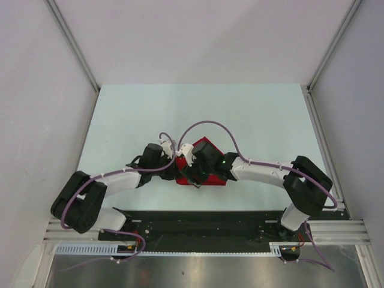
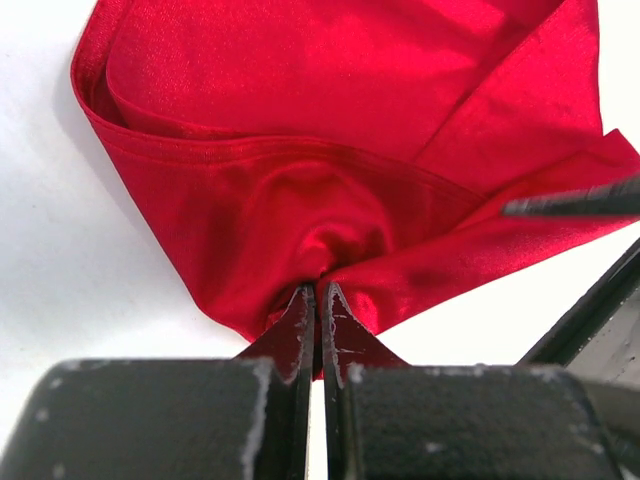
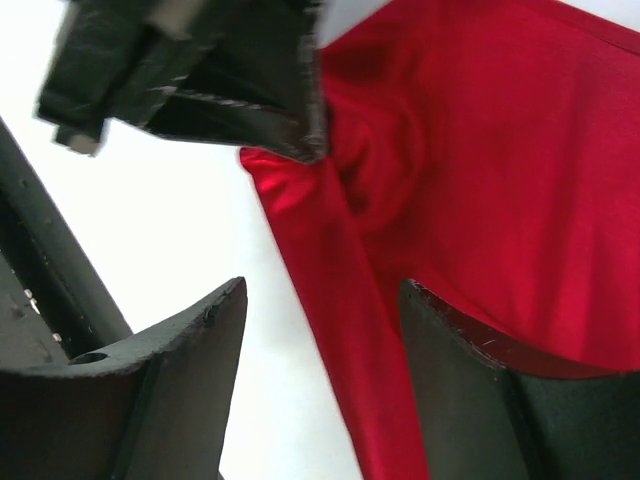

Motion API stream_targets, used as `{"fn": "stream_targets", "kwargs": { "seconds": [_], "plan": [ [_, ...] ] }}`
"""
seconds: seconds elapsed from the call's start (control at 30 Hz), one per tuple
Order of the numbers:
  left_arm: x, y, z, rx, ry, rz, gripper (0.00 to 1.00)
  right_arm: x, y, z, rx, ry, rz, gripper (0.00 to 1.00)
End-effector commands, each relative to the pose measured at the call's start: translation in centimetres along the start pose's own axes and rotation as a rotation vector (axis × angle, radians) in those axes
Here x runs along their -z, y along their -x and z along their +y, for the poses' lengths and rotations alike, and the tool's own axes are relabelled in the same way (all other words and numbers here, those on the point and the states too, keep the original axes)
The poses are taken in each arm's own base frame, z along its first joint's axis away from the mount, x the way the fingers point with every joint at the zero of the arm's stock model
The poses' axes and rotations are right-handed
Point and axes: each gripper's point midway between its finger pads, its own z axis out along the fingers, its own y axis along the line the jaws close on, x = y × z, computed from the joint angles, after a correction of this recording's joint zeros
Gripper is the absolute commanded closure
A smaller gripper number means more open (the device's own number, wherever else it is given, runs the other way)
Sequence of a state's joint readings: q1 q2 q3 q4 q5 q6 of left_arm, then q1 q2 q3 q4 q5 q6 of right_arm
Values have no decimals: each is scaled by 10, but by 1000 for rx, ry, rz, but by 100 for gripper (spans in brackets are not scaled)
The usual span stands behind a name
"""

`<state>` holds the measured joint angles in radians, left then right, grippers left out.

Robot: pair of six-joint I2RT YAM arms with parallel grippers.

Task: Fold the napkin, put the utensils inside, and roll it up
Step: Roll the napkin with the utensil

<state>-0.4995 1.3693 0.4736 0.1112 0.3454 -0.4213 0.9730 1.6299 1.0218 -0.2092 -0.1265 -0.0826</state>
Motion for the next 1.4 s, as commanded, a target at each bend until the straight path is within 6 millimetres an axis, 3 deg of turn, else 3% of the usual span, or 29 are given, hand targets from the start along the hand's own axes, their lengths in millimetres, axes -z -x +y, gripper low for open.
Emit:
{"fn": "stream_targets", "kwargs": {
  "seconds": [0.0,0.07,0.33,0.6,0.8,1.0,1.27,1.37],
  "plan": [
    [-3,-5,9,33,30,43,100,-2,34,29,134,26,-125,33],
    [-3,-5,10,39,25,46,100,-1,35,34,186,-21,-140,33],
    [-5,-6,12,60,16,66,100,-9,4,33,305,-154,-75,34],
    [-6,-6,11,58,6,74,100,-20,-10,19,359,-245,-34,35],
    [-5,-4,10,51,1,71,100,-22,0,12,407,-310,-68,35],
    [-4,0,7,42,-11,59,100,-32,-10,6,403,-296,-19,36],
    [-3,4,1,30,-37,44,100,-41,-36,1,340,-230,101,42],
    [-2,7,-2,28,-55,37,99,-42,-45,3,304,-191,135,54]
  ]
}}
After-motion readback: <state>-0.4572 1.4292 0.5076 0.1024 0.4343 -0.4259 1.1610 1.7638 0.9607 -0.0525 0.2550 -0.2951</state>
